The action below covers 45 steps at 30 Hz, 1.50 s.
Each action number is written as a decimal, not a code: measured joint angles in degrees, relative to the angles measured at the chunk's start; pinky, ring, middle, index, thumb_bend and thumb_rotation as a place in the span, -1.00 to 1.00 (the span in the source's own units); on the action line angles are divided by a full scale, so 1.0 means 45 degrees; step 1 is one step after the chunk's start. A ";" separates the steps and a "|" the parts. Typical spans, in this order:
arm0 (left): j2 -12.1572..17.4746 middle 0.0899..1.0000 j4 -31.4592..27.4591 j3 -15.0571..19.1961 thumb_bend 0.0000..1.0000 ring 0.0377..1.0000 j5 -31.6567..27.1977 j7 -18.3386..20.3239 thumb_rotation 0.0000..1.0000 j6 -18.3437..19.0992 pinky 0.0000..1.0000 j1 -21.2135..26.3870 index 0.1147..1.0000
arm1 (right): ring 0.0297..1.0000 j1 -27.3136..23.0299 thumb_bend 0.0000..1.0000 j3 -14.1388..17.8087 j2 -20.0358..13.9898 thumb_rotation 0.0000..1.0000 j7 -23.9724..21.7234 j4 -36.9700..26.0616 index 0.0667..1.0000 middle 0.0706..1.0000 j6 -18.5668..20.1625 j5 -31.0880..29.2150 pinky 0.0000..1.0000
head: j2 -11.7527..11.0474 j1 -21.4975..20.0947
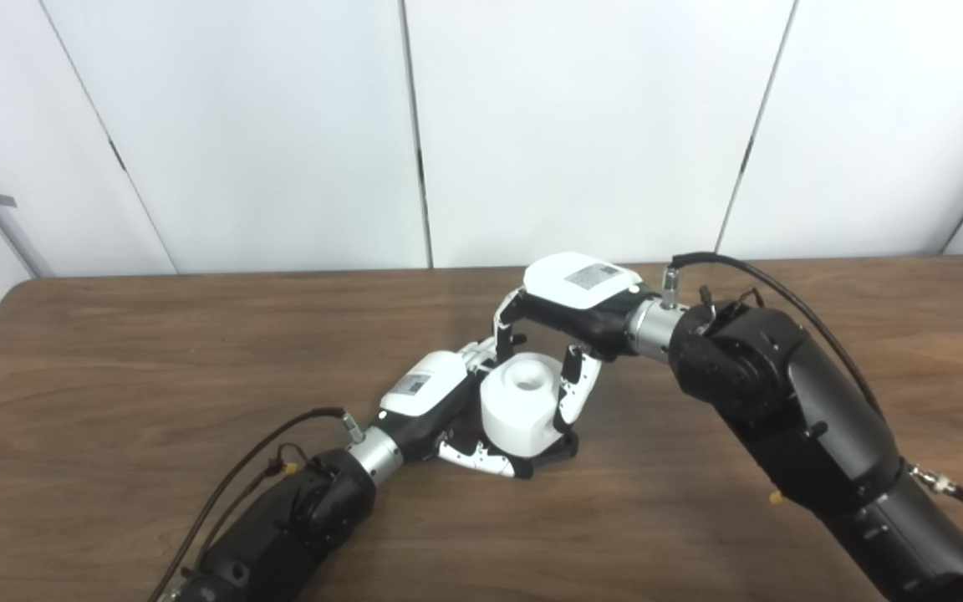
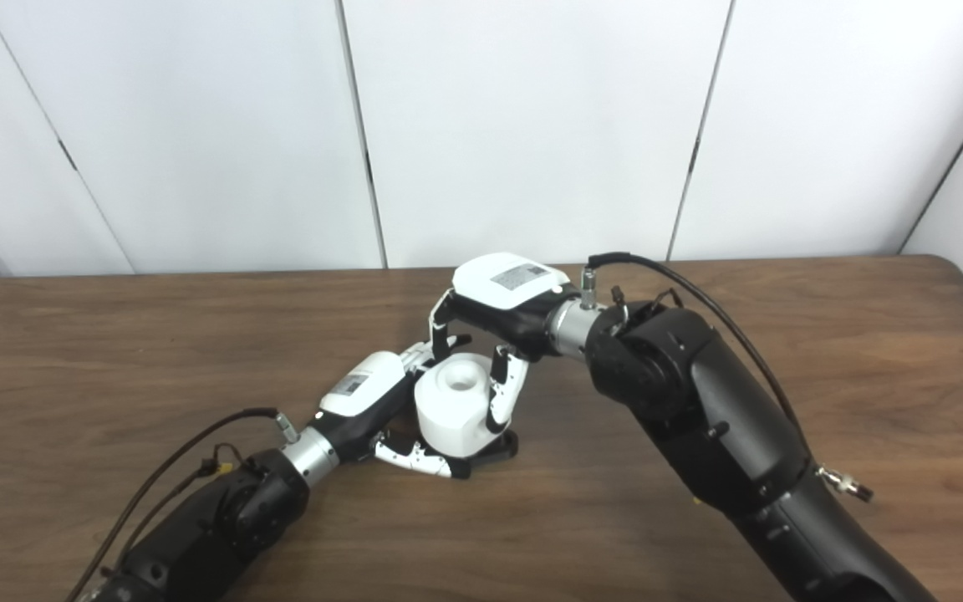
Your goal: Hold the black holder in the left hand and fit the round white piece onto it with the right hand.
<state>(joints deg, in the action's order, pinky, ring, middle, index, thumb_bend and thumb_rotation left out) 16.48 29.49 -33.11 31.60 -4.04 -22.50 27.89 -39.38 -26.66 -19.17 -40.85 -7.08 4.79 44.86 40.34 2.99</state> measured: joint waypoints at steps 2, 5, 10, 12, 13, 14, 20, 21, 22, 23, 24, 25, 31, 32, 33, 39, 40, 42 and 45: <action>0.0000 1.00 -0.0001 0.0001 0.04 1.00 -0.0004 0.0008 -0.84 0.0003 1.00 0.0000 -0.16 | 0.65 -0.0024 0.05 -0.0036 -0.0002 -0.72 -0.0014 -0.0009 -0.12 0.52 0.0000 0.0030 0.80 | 0.0000 0.0019; -0.0001 1.00 0.0000 0.0007 0.04 1.00 -0.0006 0.0011 -0.84 0.0004 1.00 0.0000 -0.16 | 0.64 -0.0032 0.05 -0.0056 -0.0016 -0.72 -0.0012 -0.0009 -0.12 0.50 -0.0028 0.0030 0.78 | 0.0039 0.0020; -0.0003 1.00 0.0001 0.0008 0.04 1.00 -0.0006 0.0016 -0.84 0.0010 1.00 0.0008 -0.16 | 0.63 -0.0019 0.05 -0.0054 -0.0098 -0.72 -0.0009 -0.0027 -0.12 0.48 -0.0179 -0.0005 0.77 | 0.0039 0.0000; -0.0007 1.00 0.0002 0.0009 0.04 1.00 -0.0006 0.0045 -0.84 0.0021 1.00 0.0020 -0.16 | 0.62 0.0003 0.05 -0.0053 -0.0164 -0.72 -0.0002 -0.0064 -0.12 0.47 -0.0196 -0.0022 0.76 | 0.0059 -0.0020; -0.0010 1.00 0.0007 0.0009 0.04 1.00 -0.0007 0.0072 -0.84 0.0021 1.00 0.0034 -0.16 | 0.61 0.0012 0.05 -0.0057 -0.0193 -0.72 0.0004 -0.0083 -0.12 0.47 -0.0215 -0.0033 0.75 | 0.0059 -0.0020; -0.0013 1.00 0.0023 0.0007 0.04 1.00 -0.0007 0.0086 -0.84 0.0021 1.00 0.0057 -0.16 | 0.61 0.0021 0.05 -0.0068 -0.0232 -0.72 0.0010 -0.0101 -0.12 0.47 -0.0242 -0.0044 0.74 | 0.0059 -0.0039; -0.0050 1.00 0.0051 0.0016 0.04 1.00 -0.0061 0.0179 -0.84 0.0015 1.00 0.0096 -0.16 | 0.62 0.0302 0.05 -0.0085 -0.0409 -0.72 0.0117 -0.0567 -0.12 0.48 -0.0349 -0.0024 0.75 | 0.0117 -0.0039; -0.0051 0.99 0.0051 0.0026 0.04 1.00 -0.0092 0.0219 -0.84 0.0015 1.00 0.0096 -0.17 | 0.63 0.0339 0.05 -0.0078 -0.0425 -0.72 0.0119 -0.0624 -0.12 0.50 -0.0338 -0.0018 0.77 | 0.0156 -0.0039; -0.0058 0.99 0.0050 0.0041 0.04 1.00 -0.0123 0.0260 -0.84 0.0014 1.00 0.0096 -0.17 | 0.64 0.0384 0.05 -0.0080 -0.0462 -0.72 0.0116 -0.0738 -0.12 0.50 -0.0321 -0.0002 0.77 | 0.0156 -0.0039; -0.0062 0.99 0.0049 0.0064 0.04 1.00 -0.0179 0.0339 -0.84 0.0013 1.00 0.0095 -0.17 | 0.65 0.0432 0.05 -0.0082 -0.0494 -0.72 0.0096 -0.0860 -0.12 0.52 -0.0278 0.0005 0.79 | 0.0176 -0.0058; -0.0064 0.99 0.0048 0.0079 0.04 1.00 -0.0205 0.0392 -0.84 0.0014 1.00 0.0096 -0.17 | 0.66 0.0487 0.05 -0.0080 -0.0532 -0.72 0.0083 -0.0984 -0.11 0.53 -0.0218 0.0006 0.81 | 0.0176 -0.0078; -0.0064 0.99 0.0048 0.0088 0.04 1.00 -0.0208 0.0415 -0.84 0.0014 1.00 0.0101 -0.17 | 0.67 0.0509 0.05 -0.0079 -0.0555 -0.72 0.0075 -0.1060 -0.11 0.54 -0.0177 0.0004 0.81 | 0.0195 -0.0078; -0.0064 0.99 0.0058 0.0092 0.04 1.00 -0.0208 0.0433 -0.84 -0.0004 1.00 0.0116 -0.17 | 0.64 0.0578 0.05 -0.0078 -0.0748 -0.72 0.0017 -0.1314 -0.12 0.50 -0.0150 -0.0003 0.75 | 0.0215 -0.0078; -0.0064 0.99 0.0070 0.0093 0.04 1.00 -0.0208 0.0433 -0.84 -0.0020 1.00 0.0120 -0.17 | 0.64 0.0586 0.05 -0.0077 -0.0756 -0.72 0.0018 -0.1331 -0.12 0.49 -0.0152 -0.0007 0.74 | 0.0234 -0.0078; -0.0064 0.99 0.0087 0.0096 0.04 1.00 -0.0208 0.0432 -0.84 -0.0042 1.00 0.0124 -0.17 | 0.63 0.0589 0.05 -0.0072 -0.0761 -0.72 0.0018 -0.1342 -0.12 0.49 -0.0152 -0.0010 0.74 | 0.0235 -0.0097; -0.0064 0.98 0.0119 0.0097 0.04 1.00 -0.0207 0.0432 -0.84 -0.0079 0.98 0.0141 -0.17 | 0.63 0.0607 0.05 -0.0066 -0.0822 -0.72 0.0017 -0.1398 -0.12 0.48 -0.0154 -0.0042 0.73 | 0.0254 -0.0098; -0.0064 0.97 0.0119 0.0097 0.04 1.00 -0.0207 0.0432 -0.84 -0.0080 0.98 0.0141 -0.17 | 0.62 0.0609 0.05 -0.0066 -0.0824 -0.72 0.0016 -0.1398 -0.12 0.48 -0.0154 -0.0043 0.73 | 0.0273 -0.0098; -0.0064 0.97 0.0119 0.0098 0.04 1.00 -0.0207 0.0433 -0.84 -0.0080 0.97 0.0139 -0.17 | 0.61 0.0610 0.05 -0.0065 -0.0826 -0.72 0.0016 -0.1398 -0.12 0.47 -0.0157 -0.0042 0.72 | 0.0274 -0.0098; -0.0064 0.97 0.0118 0.0099 0.04 1.00 -0.0207 0.0432 -0.84 -0.0080 0.99 0.0138 -0.17 | 0.61 0.0610 0.05 -0.0062 -0.0827 -0.72 0.0017 -0.1396 -0.12 0.47 -0.0159 -0.0040 0.71 | 0.0274 -0.0098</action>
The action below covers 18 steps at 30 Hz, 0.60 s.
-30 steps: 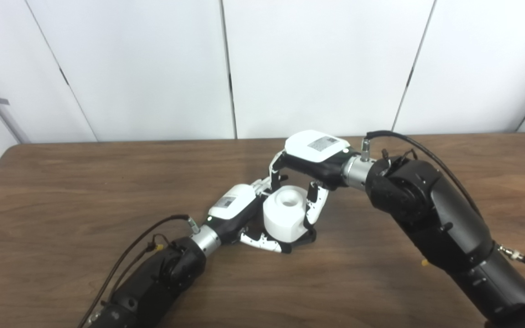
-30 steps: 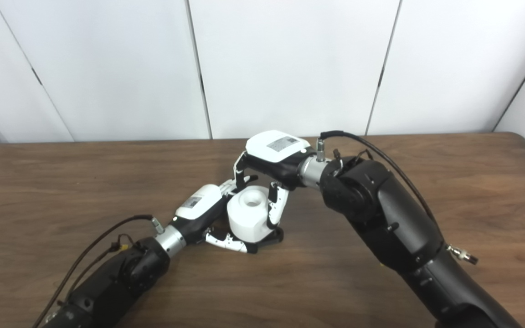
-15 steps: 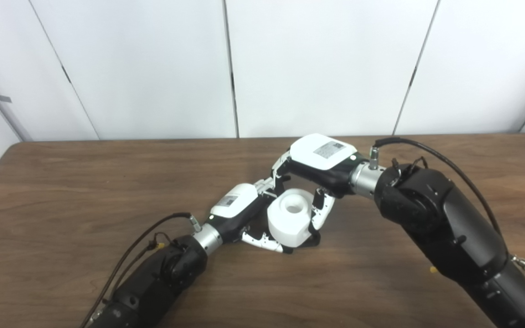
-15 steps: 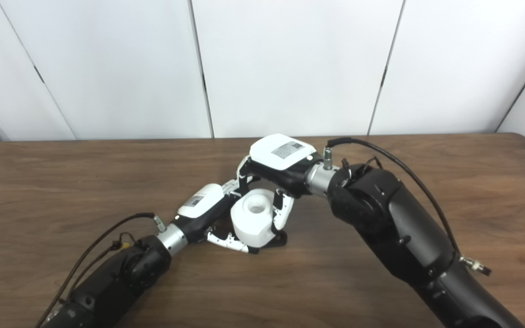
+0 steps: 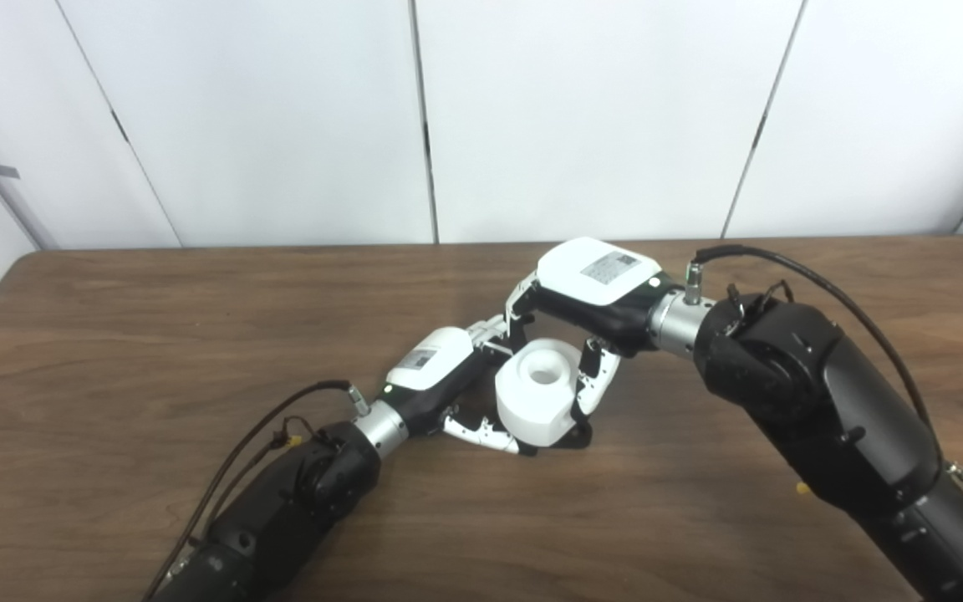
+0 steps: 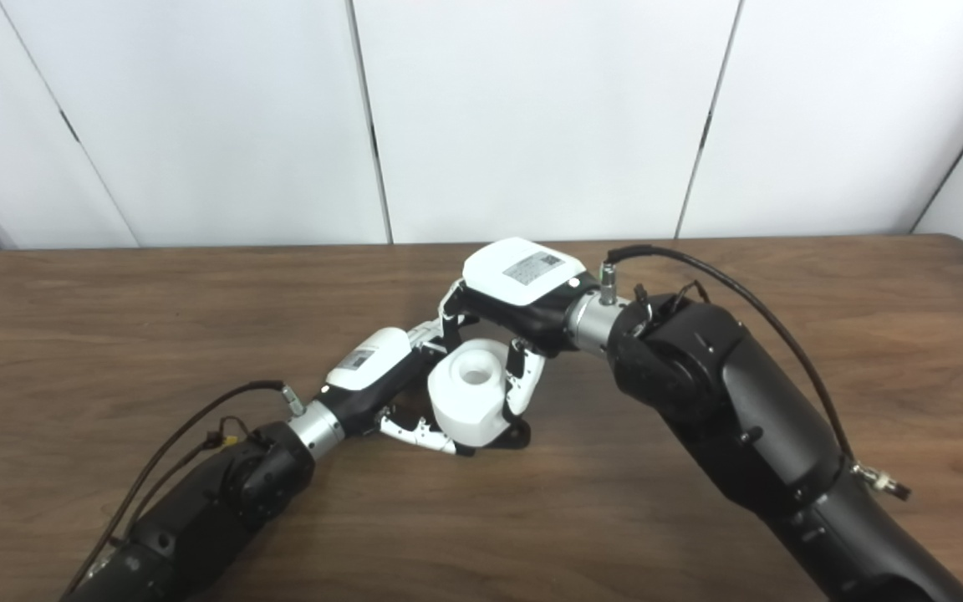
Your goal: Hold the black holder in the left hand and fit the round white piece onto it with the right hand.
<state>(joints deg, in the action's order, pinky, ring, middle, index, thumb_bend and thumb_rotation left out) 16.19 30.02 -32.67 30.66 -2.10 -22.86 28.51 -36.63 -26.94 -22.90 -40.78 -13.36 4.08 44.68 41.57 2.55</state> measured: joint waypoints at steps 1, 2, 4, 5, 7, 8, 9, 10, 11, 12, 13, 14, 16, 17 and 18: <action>0.0000 0.97 -0.0001 0.0002 0.04 1.00 0.0000 0.0000 -0.84 0.0000 1.00 -0.0002 -0.17 | 0.61 -0.0001 0.05 0.0000 0.0000 -0.72 0.0000 0.0000 -0.12 0.48 0.0001 0.0004 0.71 | 0.0000 0.0000; 0.0000 0.98 -0.0001 0.0005 0.04 1.00 0.0000 0.0000 -0.84 0.0001 1.00 -0.0005 -0.17 | 0.61 -0.0001 0.05 -0.0001 0.0000 -0.72 -0.0001 0.0000 -0.12 0.48 0.0003 0.0008 0.71 | 0.0019 0.0000; -0.0001 0.99 -0.0002 0.0011 0.04 1.00 -0.0009 0.0032 -0.84 0.0001 1.00 -0.0003 -0.17 | 0.61 -0.0001 0.05 -0.0001 0.0001 -0.72 -0.0003 -0.0001 -0.12 0.48 0.0005 0.0011 0.71 | 0.0039 0.0000; 0.0000 0.98 -0.0001 0.0020 0.04 1.00 -0.0040 0.0089 -0.84 0.0001 1.00 0.0004 -0.17 | 0.61 -0.0002 0.05 -0.0001 0.0001 -0.72 -0.0006 -0.0001 -0.12 0.48 0.0005 0.0016 0.71 | 0.0039 0.0000; 0.0001 0.98 -0.0001 0.0028 0.04 1.00 -0.0092 0.0167 -0.84 0.0002 1.00 0.0022 -0.17 | 0.61 -0.0002 0.05 0.0000 0.0001 -0.72 -0.0010 -0.0001 -0.12 0.48 0.0005 0.0020 0.71 | 0.0039 0.0000; 0.0001 0.98 0.0000 0.0031 0.04 1.00 -0.0108 0.0182 -0.85 0.0002 1.00 0.0024 -0.17 | 0.60 -0.0001 0.05 0.0002 0.0001 -0.72 -0.0009 -0.0001 -0.12 0.47 0.0005 0.0021 0.71 | 0.0020 -0.0039; 0.0001 0.97 0.0000 0.0032 0.04 1.00 -0.0112 0.0187 -0.85 0.0001 1.00 0.0024 -0.17 | 0.60 -0.0002 0.05 0.0007 0.0001 -0.72 -0.0009 0.0000 -0.12 0.47 0.0004 0.0023 0.71 | 0.0000 -0.0039; 0.0001 0.97 0.0000 0.0033 0.04 1.00 -0.0116 0.0188 -0.85 0.0001 1.00 0.0024 -0.17 | 0.60 -0.0001 0.05 0.0011 0.0001 -0.72 -0.0010 0.0001 -0.12 0.47 0.0005 0.0026 0.71 | 0.0000 -0.0039; 0.0001 0.97 0.0000 0.0033 0.04 1.00 -0.0118 0.0188 -0.85 0.0001 1.00 0.0025 -0.18 | 0.61 0.0000 0.05 0.0020 0.0001 -0.72 -0.0009 0.0000 -0.12 0.47 0.0010 0.0026 0.71 | 0.0000 -0.0039; 0.0001 0.97 0.0001 0.0033 0.04 1.00 -0.0119 0.0189 -0.85 0.0001 1.00 0.0025 -0.18 | 0.61 0.0002 0.05 0.0028 0.0001 -0.72 -0.0010 0.0000 -0.12 0.46 0.0021 0.0027 0.71 | 0.0000 -0.0039; 0.0001 0.97 0.0000 0.0032 0.04 1.00 -0.0118 0.0189 -0.85 0.0000 1.00 0.0025 -0.18 | 0.61 0.0008 0.05 0.0038 0.0001 -0.72 -0.0010 0.0000 -0.12 0.46 0.0031 0.0026 0.71 | 0.0000 -0.0039; 0.0001 0.96 0.0000 0.0032 0.04 1.00 -0.0119 0.0189 -0.85 0.0000 1.00 0.0025 -0.18 | 0.62 0.0017 0.05 0.0058 0.0005 -0.72 -0.0010 0.0000 -0.12 0.47 0.0046 0.0025 0.71 | 0.0000 -0.0020; 0.0001 0.96 -0.0001 0.0032 0.04 1.00 -0.0119 0.0189 -0.85 0.0001 1.00 0.0024 -0.18 | 0.63 0.0037 0.05 0.0099 0.0008 -0.72 -0.0011 0.0001 -0.12 0.47 0.0079 -0.0005 0.73 | 0.0000 -0.0020; 0.0001 0.96 -0.0003 0.0033 0.05 1.00 -0.0119 0.0189 -0.85 0.0001 1.00 0.0024 -0.18 | 0.62 0.0051 0.05 0.0125 0.0014 -0.72 -0.0009 0.0002 -0.12 0.47 0.0091 -0.0023 0.72 | 0.0000 -0.0020; 0.0001 0.96 -0.0003 0.0033 0.05 1.00 -0.0119 0.0189 -0.85 0.0001 1.00 0.0024 -0.18 | 0.62 0.0070 0.05 0.0156 0.0024 -0.72 -0.0004 0.0004 -0.11 0.47 0.0100 -0.0043 0.71 | 0.0000 -0.0020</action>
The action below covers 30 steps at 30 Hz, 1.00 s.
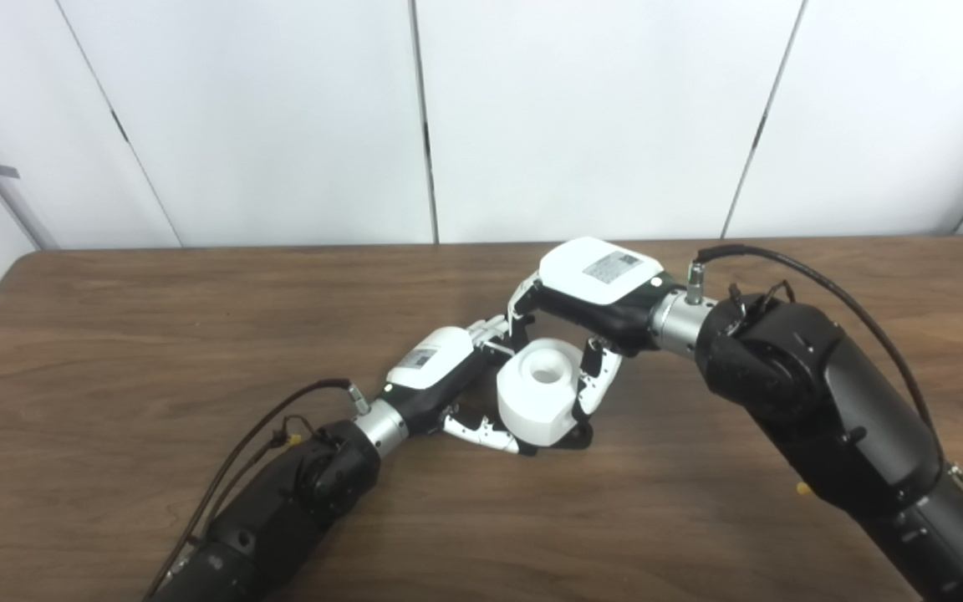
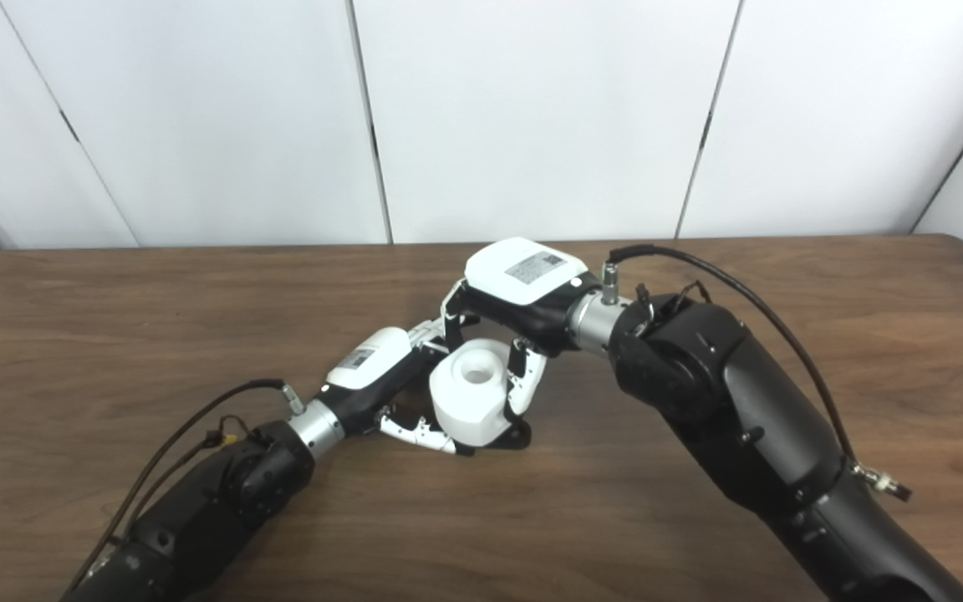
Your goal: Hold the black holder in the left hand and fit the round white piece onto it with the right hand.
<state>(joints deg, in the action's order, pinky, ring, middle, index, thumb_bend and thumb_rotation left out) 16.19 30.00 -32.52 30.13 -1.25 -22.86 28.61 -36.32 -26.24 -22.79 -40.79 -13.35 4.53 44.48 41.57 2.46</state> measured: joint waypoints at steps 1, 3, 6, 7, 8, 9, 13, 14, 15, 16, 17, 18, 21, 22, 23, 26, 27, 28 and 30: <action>0.0000 0.96 0.0000 0.0002 0.05 1.00 0.0000 0.0000 -0.85 0.0000 1.00 -0.0001 -0.18 | 0.62 0.0018 0.05 0.0030 0.0008 -0.72 0.0018 0.0001 -0.12 0.47 -0.0001 -0.0014 0.71 | 0.0000 0.0000; 0.0000 0.96 0.0000 0.0003 0.05 1.00 -0.0013 0.0002 -0.85 0.0001 1.00 -0.0002 -0.18 | 0.62 0.0045 0.05 0.0086 0.0017 -0.72 0.0057 0.0003 -0.12 0.46 -0.0011 -0.0021 0.69 | 0.0020 -0.0020; 0.0000 0.96 0.0000 0.0006 0.05 1.00 -0.0016 0.0002 -0.85 0.0001 1.00 -0.0004 -0.18 | 0.62 0.0134 0.05 0.0205 0.0064 -0.72 0.0120 0.0009 -0.12 0.46 -0.0037 -0.0030 0.70 | 0.0020 -0.0020; 0.0000 0.96 0.0000 0.0007 0.05 1.00 -0.0016 0.0002 -0.85 0.0001 1.00 -0.0003 -0.18 | 0.62 0.0189 0.05 0.0272 0.0092 -0.72 0.0149 0.0009 -0.12 0.45 -0.0036 -0.0037 0.70 | 0.0039 -0.0020; 0.0000 0.96 0.0000 0.0007 0.05 1.00 -0.0016 0.0002 -0.85 0.0001 1.00 -0.0004 -0.18 | 0.61 0.0252 0.05 0.0354 0.0129 -0.73 0.0194 0.0010 -0.12 0.45 -0.0033 -0.0043 0.70 | 0.0039 -0.0020; 0.0002 0.95 0.0000 0.0008 0.05 1.00 -0.0016 0.0002 -0.85 0.0001 1.00 -0.0003 -0.18 | 0.60 0.0318 0.05 0.0433 0.0170 -0.73 0.0245 0.0011 -0.12 0.45 -0.0033 -0.0047 0.71 | 0.0039 -0.0020; 0.0006 0.96 0.0006 0.0014 0.04 1.00 -0.0053 0.0003 -0.85 -0.0001 1.00 -0.0006 -0.18 | 0.57 0.0446 0.05 0.0647 0.0343 -0.73 0.0375 0.0023 -0.12 0.44 -0.0051 -0.0044 0.69 | 0.0059 0.0000; 0.0008 0.96 0.0007 0.0015 0.04 1.00 -0.0057 0.0003 -0.85 -0.0002 1.00 -0.0004 -0.18 | 0.56 0.0445 0.05 0.0682 0.0373 -0.73 0.0412 0.0029 -0.12 0.44 -0.0070 -0.0044 0.68 | 0.0059 0.0000; 0.0010 0.96 0.0008 0.0014 0.04 1.00 -0.0058 0.0003 -0.85 -0.0001 1.00 -0.0004 -0.18 | 0.56 0.0446 0.04 0.0719 0.0396 -0.73 0.0466 0.0043 -0.12 0.44 -0.0111 -0.0044 0.68 | 0.0059 0.0000; 0.0014 0.96 0.0007 0.0014 0.05 1.00 -0.0058 0.0003 -0.85 -0.0001 1.00 -0.0003 -0.18 | 0.57 0.0446 0.04 0.0747 0.0406 -0.73 0.0499 0.0059 -0.12 0.44 -0.0129 -0.0044 0.68 | 0.0059 0.0000; 0.0014 0.96 0.0007 0.0014 0.04 1.00 -0.0058 0.0003 -0.85 -0.0001 1.00 -0.0003 -0.18 | 0.58 0.0446 0.04 0.0783 0.0416 -0.73 0.0524 0.0073 -0.12 0.45 -0.0134 -0.0043 0.70 | 0.0059 0.0000; 0.0015 0.96 0.0007 0.0014 0.05 1.00 -0.0058 0.0003 -0.85 0.0000 1.00 -0.0003 -0.18 | 0.58 0.0446 0.04 0.0813 0.0428 -0.72 0.0538 0.0082 -0.12 0.45 -0.0136 -0.0044 0.69 | 0.0078 -0.0019; 0.0015 0.96 0.0008 0.0015 0.05 1.00 -0.0070 0.0016 -0.85 0.0000 1.00 -0.0002 -0.18 | 0.58 0.0445 0.04 0.0902 0.0473 -0.72 0.0579 0.0102 -0.12 0.46 -0.0151 -0.0052 0.69 | 0.0078 0.0000; 0.0014 0.96 0.0020 0.0015 0.04 1.00 -0.0111 0.0023 -0.85 0.0000 1.00 -0.0001 -0.18 | 0.58 0.0444 0.04 0.0937 0.0486 -0.72 0.0603 0.0107 -0.12 0.46 -0.0156 -0.0063 0.68 | 0.0078 0.0000; 0.0013 0.96 0.0042 0.0015 0.04 1.00 -0.0140 0.0025 -0.85 -0.0001 1.00 0.0002 -0.18 | 0.58 0.0443 0.04 0.0970 0.0501 -0.72 0.0629 0.0116 -0.12 0.46 -0.0165 -0.0075 0.66 | 0.0078 0.0000; 0.0008 0.96 0.0070 0.0013 0.04 1.00 -0.0149 0.0033 -0.85 -0.0007 1.00 0.0020 -0.18 | 0.59 0.0429 0.04 0.1067 0.0540 -0.72 0.0722 0.0126 -0.12 0.46 -0.0168 -0.0108 0.65 | 0.0098 0.0039; 0.0008 0.96 0.0070 0.0012 0.04 1.00 -0.0149 0.0036 -0.85 -0.0007 1.00 0.0023 -0.18 | 0.59 0.0419 0.04 0.1084 0.0552 -0.72 0.0749 0.0126 -0.12 0.45 -0.0168 -0.0109 0.65 | 0.0098 0.0039; 0.0008 0.96 0.0070 0.0013 0.04 1.00 -0.0149 0.0042 -0.85 -0.0006 1.00 0.0026 -0.18 | 0.59 0.0410 0.04 0.1111 0.0571 -0.72 0.0772 0.0126 -0.12 0.45 -0.0165 -0.0111 0.65 | 0.0098 0.0039; 0.0005 0.96 0.0069 0.0012 0.04 1.00 -0.0149 0.0051 -0.85 -0.0005 1.00 0.0028 -0.18 | 0.59 0.0388 0.04 0.1158 0.0617 -0.72 0.0861 0.0126 -0.12 0.45 -0.0161 -0.0123 0.65 | 0.0117 0.0039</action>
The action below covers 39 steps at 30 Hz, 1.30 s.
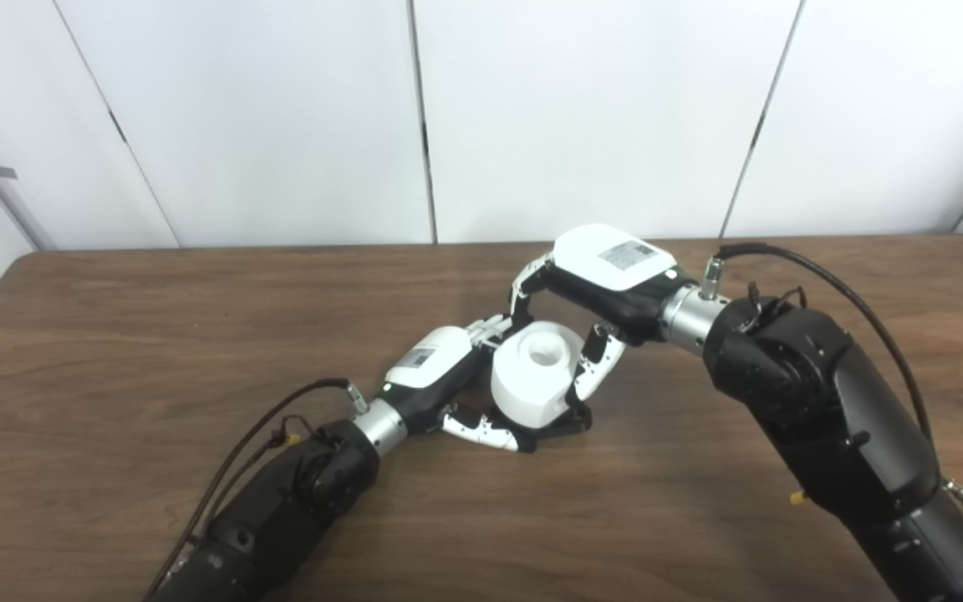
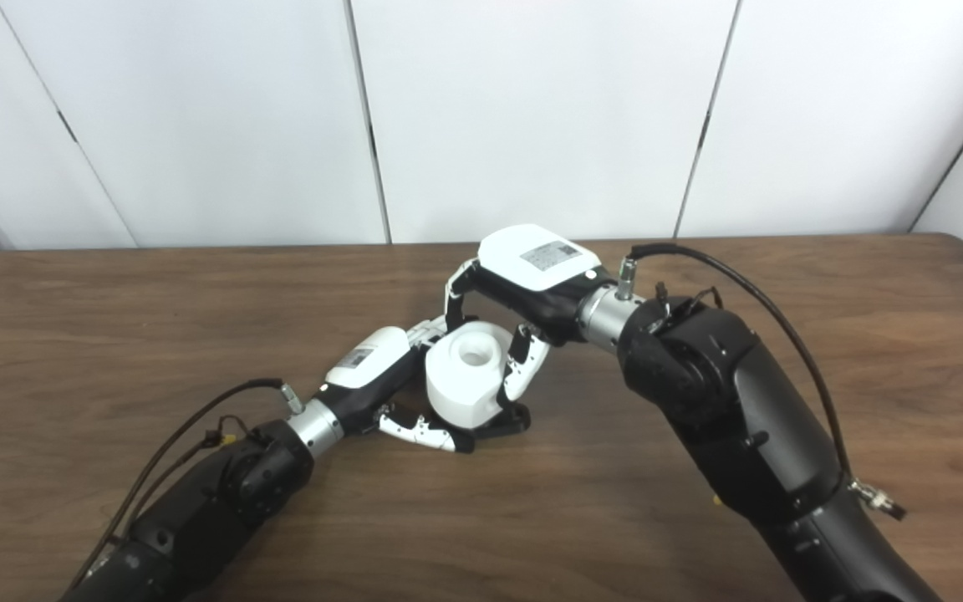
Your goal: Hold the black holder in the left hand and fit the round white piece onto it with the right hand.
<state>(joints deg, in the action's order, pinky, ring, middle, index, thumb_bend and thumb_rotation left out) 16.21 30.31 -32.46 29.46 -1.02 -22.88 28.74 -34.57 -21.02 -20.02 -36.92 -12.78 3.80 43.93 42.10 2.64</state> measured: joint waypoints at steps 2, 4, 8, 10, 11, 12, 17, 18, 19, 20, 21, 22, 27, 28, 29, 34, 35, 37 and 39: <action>-0.0002 0.96 -0.0001 0.0000 0.04 1.00 0.0000 0.0005 -0.85 0.0001 1.00 0.0000 -0.18 | 0.59 -0.0028 0.04 0.0043 0.0064 -0.72 0.0083 -0.0002 -0.12 0.45 0.0017 -0.0036 0.66 | 0.0000 0.0000; -0.0003 0.96 -0.0002 0.0001 0.04 1.00 0.0000 0.0012 -0.85 0.0001 1.00 0.0000 -0.18 | 0.59 -0.0075 0.04 0.0061 0.0114 -0.72 0.0092 -0.0004 -0.12 0.45 0.0018 -0.0089 0.66 | 0.0000 0.0000; -0.0009 0.96 -0.0003 0.0000 0.04 1.00 -0.0002 0.0019 -0.85 0.0002 1.00 0.0000 -0.18 | 0.58 -0.0139 0.04 0.0072 0.0140 -0.72 0.0092 -0.0007 -0.12 0.44 0.0018 -0.0144 0.65 | 0.0039 0.0000; -0.0009 0.96 -0.0003 0.0000 0.04 1.00 -0.0002 0.0019 -0.85 0.0002 1.00 0.0001 -0.18 | 0.57 -0.0143 0.04 0.0084 0.0138 -0.72 0.0092 -0.0007 -0.12 0.44 0.0018 -0.0167 0.65 | 0.0059 0.0020; -0.0009 0.96 -0.0003 0.0001 0.04 1.00 -0.0002 0.0020 -0.85 0.0002 1.00 0.0000 -0.18 | 0.57 -0.0145 0.04 0.0086 0.0137 -0.72 0.0091 -0.0008 -0.12 0.44 0.0018 -0.0172 0.65 | 0.0059 0.0020; -0.0009 0.95 -0.0004 0.0001 0.04 1.00 -0.0002 0.0020 -0.85 0.0002 1.00 0.0000 -0.18 | 0.57 -0.0148 0.04 0.0086 0.0138 -0.72 0.0090 -0.0008 -0.12 0.44 0.0020 -0.0177 0.65 | 0.0059 0.0000; -0.0009 0.95 -0.0018 0.0012 0.05 1.00 -0.0007 0.0064 -0.85 0.0004 1.00 -0.0001 -0.18 | 0.57 -0.0180 0.04 0.0091 0.0137 -0.72 0.0089 -0.0008 -0.12 0.44 0.0021 -0.0184 0.62 | 0.0059 -0.0020; -0.0008 0.95 -0.0022 0.0023 0.05 1.00 -0.0015 0.0090 -0.85 0.0004 1.00 -0.0001 -0.18 | 0.57 -0.0180 0.04 0.0092 0.0136 -0.72 0.0089 -0.0007 -0.12 0.43 0.0022 -0.0183 0.62 | 0.0059 -0.0020; -0.0008 0.95 -0.0025 0.0038 0.05 1.00 -0.0029 0.0131 -0.85 0.0004 1.00 0.0000 -0.18 | 0.57 -0.0180 0.04 0.0091 0.0136 -0.72 0.0089 -0.0007 -0.12 0.43 0.0024 -0.0183 0.61 | 0.0059 -0.0020; -0.0008 0.95 -0.0025 0.0043 0.04 1.00 -0.0033 0.0145 -0.85 0.0004 1.00 0.0001 -0.18 | 0.57 -0.0180 0.04 0.0091 0.0134 -0.72 0.0088 -0.0007 -0.12 0.42 0.0025 -0.0183 0.61 | 0.0059 -0.0020; -0.0008 0.95 -0.0025 0.0048 0.04 1.00 -0.0032 0.0149 -0.85 0.0004 1.00 0.0002 -0.18 | 0.57 -0.0180 0.05 0.0091 0.0133 -0.72 0.0087 -0.0008 -0.12 0.41 0.0027 -0.0185 0.61 | 0.0059 -0.0020; -0.0008 0.96 -0.0025 0.0049 0.04 1.00 -0.0032 0.0153 -0.85 0.0004 1.00 0.0002 -0.18 | 0.57 -0.0179 0.04 0.0092 0.0130 -0.72 0.0076 -0.0007 -0.12 0.41 0.0032 -0.0193 0.62 | 0.0059 -0.0020; -0.0008 0.95 -0.0025 0.0048 0.04 1.00 -0.0032 0.0170 -0.85 0.0004 1.00 0.0013 -0.18 | 0.56 -0.0179 0.04 0.0083 0.0042 -0.73 -0.0130 -0.0008 -0.12 0.42 0.0043 -0.0309 0.65 | 0.0078 -0.0020; -0.0008 0.95 -0.0025 0.0049 0.04 1.00 -0.0032 0.0171 -0.85 0.0004 1.00 0.0013 -0.18 | 0.56 -0.0179 0.04 0.0083 0.0009 -0.73 -0.0196 -0.0011 -0.12 0.43 0.0061 -0.0348 0.66 | 0.0078 -0.0020; -0.0008 0.95 -0.0025 0.0049 0.04 1.00 -0.0032 0.0175 -0.85 0.0004 1.00 0.0013 -0.18 | 0.56 -0.0179 0.04 0.0084 -0.0022 -0.73 -0.0264 -0.0017 -0.12 0.43 0.0086 -0.0371 0.66 | 0.0117 -0.0039; -0.0003 0.95 -0.0029 0.0049 0.05 1.00 -0.0032 0.0233 -0.85 0.0006 1.00 0.0036 -0.18 | 0.56 -0.0179 0.05 0.0068 -0.0106 -0.73 -0.0670 -0.0098 -0.12 0.43 0.0301 -0.0392 0.65 | 0.0117 -0.0039; -0.0001 0.95 -0.0029 0.0049 0.05 1.00 -0.0032 0.0248 -0.85 0.0007 1.00 0.0045 -0.18 | 0.56 -0.0180 0.05 0.0064 -0.0108 -0.73 -0.0787 -0.0116 -0.12 0.44 0.0335 -0.0390 0.66 | 0.0175 -0.0020; 0.0000 0.96 -0.0030 0.0049 0.05 1.00 -0.0032 0.0264 -0.85 0.0007 1.00 0.0048 -0.18 | 0.57 -0.0191 0.05 0.0022 -0.0137 -0.73 -0.0957 -0.0122 -0.12 0.44 0.0397 -0.0381 0.65 | 0.0176 -0.0039; 0.0002 0.96 -0.0029 0.0049 0.05 1.00 -0.0032 0.0269 -0.85 0.0007 1.00 0.0051 -0.18 | 0.57 -0.0230 0.05 -0.0020 -0.0168 -0.73 -0.1194 -0.0125 -0.12 0.44 0.0467 -0.0358 0.64 | 0.0195 -0.0059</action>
<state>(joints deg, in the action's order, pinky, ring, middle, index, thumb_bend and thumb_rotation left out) 16.22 30.19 -32.24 29.31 0.19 -22.85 28.97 -35.61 -21.11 -20.77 -42.29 -13.34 5.90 42.31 42.98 2.37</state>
